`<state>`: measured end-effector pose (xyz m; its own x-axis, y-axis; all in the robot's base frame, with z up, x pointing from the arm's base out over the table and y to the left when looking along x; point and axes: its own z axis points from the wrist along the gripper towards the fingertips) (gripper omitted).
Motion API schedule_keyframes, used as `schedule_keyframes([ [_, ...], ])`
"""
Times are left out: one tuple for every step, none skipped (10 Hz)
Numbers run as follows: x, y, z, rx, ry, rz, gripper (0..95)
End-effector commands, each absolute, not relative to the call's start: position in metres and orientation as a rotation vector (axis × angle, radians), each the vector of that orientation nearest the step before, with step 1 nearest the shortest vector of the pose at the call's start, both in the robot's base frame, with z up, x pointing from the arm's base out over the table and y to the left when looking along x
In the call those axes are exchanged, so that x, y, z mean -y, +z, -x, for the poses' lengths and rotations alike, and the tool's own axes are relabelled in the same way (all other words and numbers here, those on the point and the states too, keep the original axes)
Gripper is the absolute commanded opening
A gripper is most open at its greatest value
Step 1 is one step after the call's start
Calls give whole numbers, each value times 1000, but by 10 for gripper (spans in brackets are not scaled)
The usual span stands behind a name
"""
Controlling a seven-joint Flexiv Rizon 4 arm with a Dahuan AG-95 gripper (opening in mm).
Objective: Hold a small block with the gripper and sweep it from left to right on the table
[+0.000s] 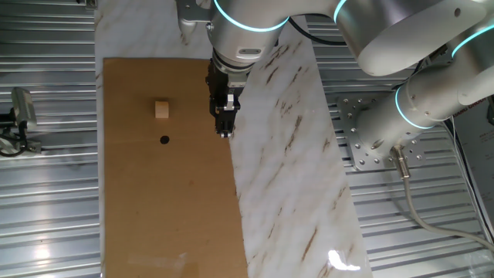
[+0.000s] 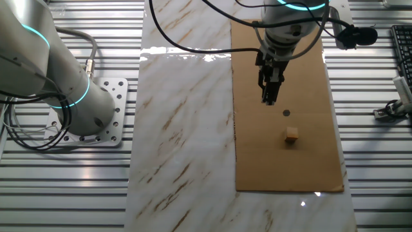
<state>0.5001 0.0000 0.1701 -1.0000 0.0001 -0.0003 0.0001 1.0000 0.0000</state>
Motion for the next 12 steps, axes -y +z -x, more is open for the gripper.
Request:
schedule_keyframes([
  [0, 170, -500, -3102, 25, -5, 0],
  [0, 170, -500, -3102, 73, -24, 0],
  [0, 170, -500, -3102, 84, -28, 0],
  [0, 170, -500, -3102, 82, -28, 0],
  [0, 170, -500, -3103, 73, -25, 0],
  [0, 170, -500, -3104, 71, -26, 0],
  [0, 170, -500, -3104, 67, -26, 0],
  [0, 170, -500, -3104, 66, -26, 0],
  [0, 170, -500, -3104, 62, -25, 0],
  [0, 170, -500, -3105, 63, -23, 0],
  [0, 170, -500, -3105, 62, -20, 0],
  [0, 170, -500, -3106, 62, -18, 0],
])
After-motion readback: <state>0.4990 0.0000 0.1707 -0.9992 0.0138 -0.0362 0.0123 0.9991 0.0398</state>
